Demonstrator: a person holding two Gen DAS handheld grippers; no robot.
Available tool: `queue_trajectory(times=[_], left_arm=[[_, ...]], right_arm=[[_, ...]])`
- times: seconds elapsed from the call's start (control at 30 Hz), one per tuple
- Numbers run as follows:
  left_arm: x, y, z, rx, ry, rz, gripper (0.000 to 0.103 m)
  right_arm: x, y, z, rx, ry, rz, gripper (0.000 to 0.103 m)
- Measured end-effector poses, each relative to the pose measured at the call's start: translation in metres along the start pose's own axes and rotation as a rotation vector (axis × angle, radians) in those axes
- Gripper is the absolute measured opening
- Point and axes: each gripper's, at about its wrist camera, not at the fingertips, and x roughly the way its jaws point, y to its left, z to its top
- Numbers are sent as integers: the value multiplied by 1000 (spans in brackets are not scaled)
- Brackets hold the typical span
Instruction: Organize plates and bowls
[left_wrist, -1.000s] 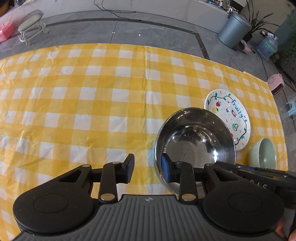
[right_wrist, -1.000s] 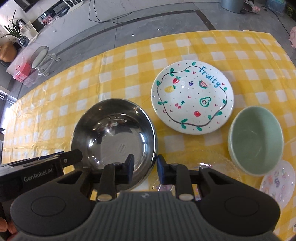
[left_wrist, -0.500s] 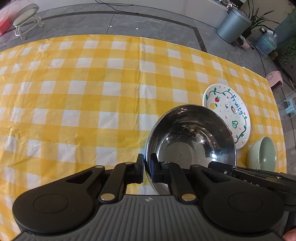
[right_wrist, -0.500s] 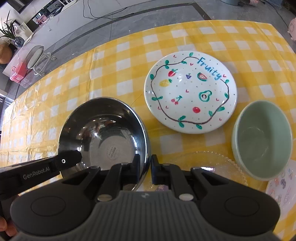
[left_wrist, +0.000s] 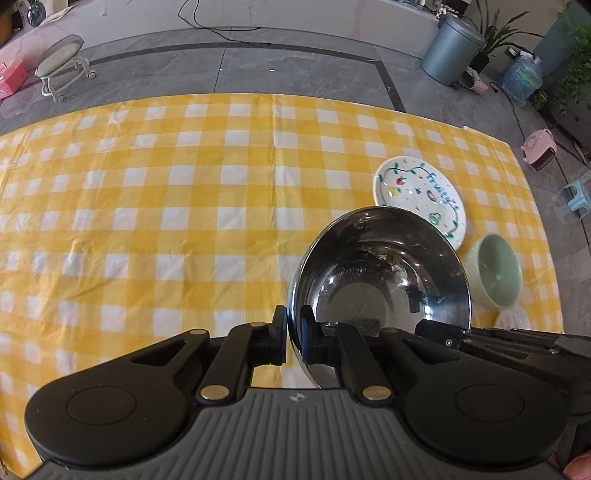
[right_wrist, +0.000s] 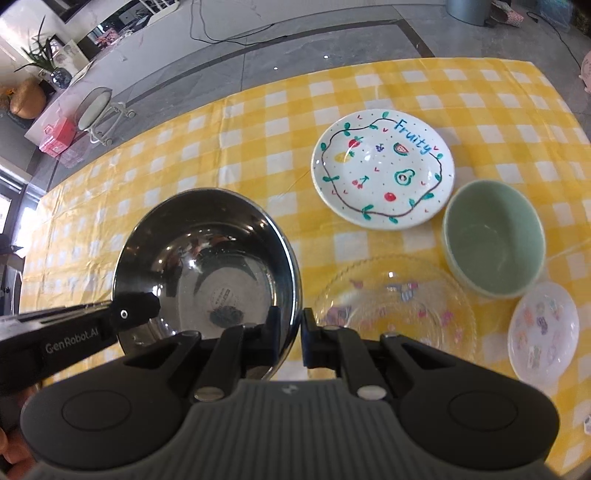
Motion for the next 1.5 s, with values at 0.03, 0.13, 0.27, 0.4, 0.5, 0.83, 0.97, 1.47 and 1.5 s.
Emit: queue_trajectory(times=[0.03,0.13,0.27,0.4,0.5,0.83,0.97,1.47,1.5], left_arm=[[-6,-1,-5,2,2,-3,7],[-24,-5,-23,31,-10,-6,7],[-45,-11,-51,55,-1,-1,7],[-65,-17,-80,79,-13,3,7],[-70,-15,-98,55,24,-10,7],[-64,-20,-143,56,105,-17,8],[-55,-21,-149,53,118,-8,8],[-21,-20,-148,14,188,3,8],[-19,-19,-146,8,191,2,8]], right_arm=[[-7,2,-7,-11,-2,0,9],[-30,2,-29,-21,-6,15,10],[-54,2,-60,-39,10,46,12],[-74,5,-91,-88,20,44,12],[-84,6,-111,-103,30,54,13],[-90,-7,-160,-120,78,67,14],[-82,-12,-166,-108,86,56,14],[-50,-24,-156,-69,110,34,14],[-49,-24,-155,-68,110,33,14]])
